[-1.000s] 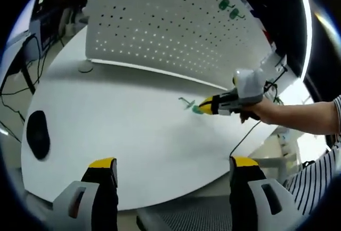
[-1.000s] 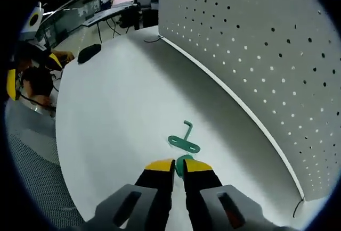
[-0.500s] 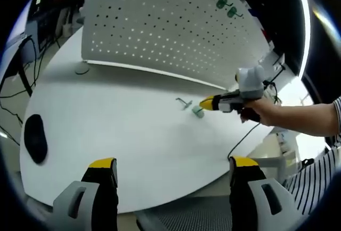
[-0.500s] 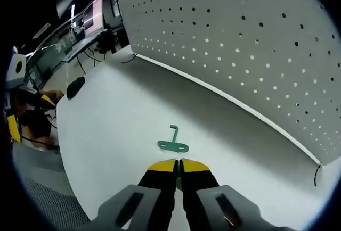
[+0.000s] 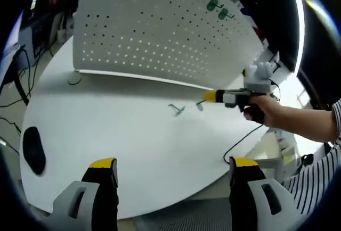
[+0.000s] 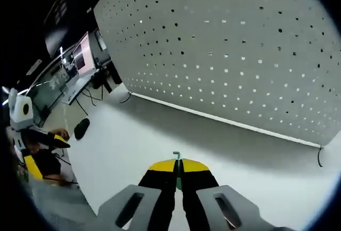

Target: Insert the hook assembly into the mounting plate slot until the hook locks in place.

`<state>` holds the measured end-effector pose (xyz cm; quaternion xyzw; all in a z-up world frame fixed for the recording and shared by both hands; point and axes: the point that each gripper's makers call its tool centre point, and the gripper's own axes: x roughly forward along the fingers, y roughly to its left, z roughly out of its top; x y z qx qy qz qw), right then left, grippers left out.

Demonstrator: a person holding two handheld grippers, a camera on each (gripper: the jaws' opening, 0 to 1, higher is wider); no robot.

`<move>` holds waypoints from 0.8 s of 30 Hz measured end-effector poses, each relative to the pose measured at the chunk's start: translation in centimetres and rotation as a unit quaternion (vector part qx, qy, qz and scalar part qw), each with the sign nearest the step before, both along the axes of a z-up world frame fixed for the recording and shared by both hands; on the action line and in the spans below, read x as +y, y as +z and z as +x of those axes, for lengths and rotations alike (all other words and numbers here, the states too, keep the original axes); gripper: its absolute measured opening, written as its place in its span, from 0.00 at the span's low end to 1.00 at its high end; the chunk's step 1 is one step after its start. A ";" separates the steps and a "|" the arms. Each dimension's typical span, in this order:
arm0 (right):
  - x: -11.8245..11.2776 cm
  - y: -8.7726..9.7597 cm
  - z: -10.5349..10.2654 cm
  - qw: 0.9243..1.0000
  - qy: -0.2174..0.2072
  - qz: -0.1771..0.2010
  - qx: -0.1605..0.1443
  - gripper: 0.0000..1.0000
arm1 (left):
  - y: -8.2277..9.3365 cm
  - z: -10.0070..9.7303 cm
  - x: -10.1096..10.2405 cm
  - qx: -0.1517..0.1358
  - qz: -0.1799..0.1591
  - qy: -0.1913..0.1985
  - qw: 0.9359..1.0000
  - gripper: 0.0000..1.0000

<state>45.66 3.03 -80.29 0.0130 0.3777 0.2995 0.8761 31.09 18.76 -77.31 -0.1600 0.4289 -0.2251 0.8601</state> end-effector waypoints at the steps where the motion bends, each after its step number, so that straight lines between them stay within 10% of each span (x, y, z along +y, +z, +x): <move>1: 0.0 0.5 -0.1 1.000 -0.020 0.019 0.008 0.00 | 0.3 0.2 -0.2 -0.004 -0.002 -0.001 1.000 0.88; 24: 3.8 7.2 -6.6 0.985 -0.047 0.167 -0.004 0.00 | 1.8 0.1 -4.5 -0.019 -0.025 -0.045 0.998 0.83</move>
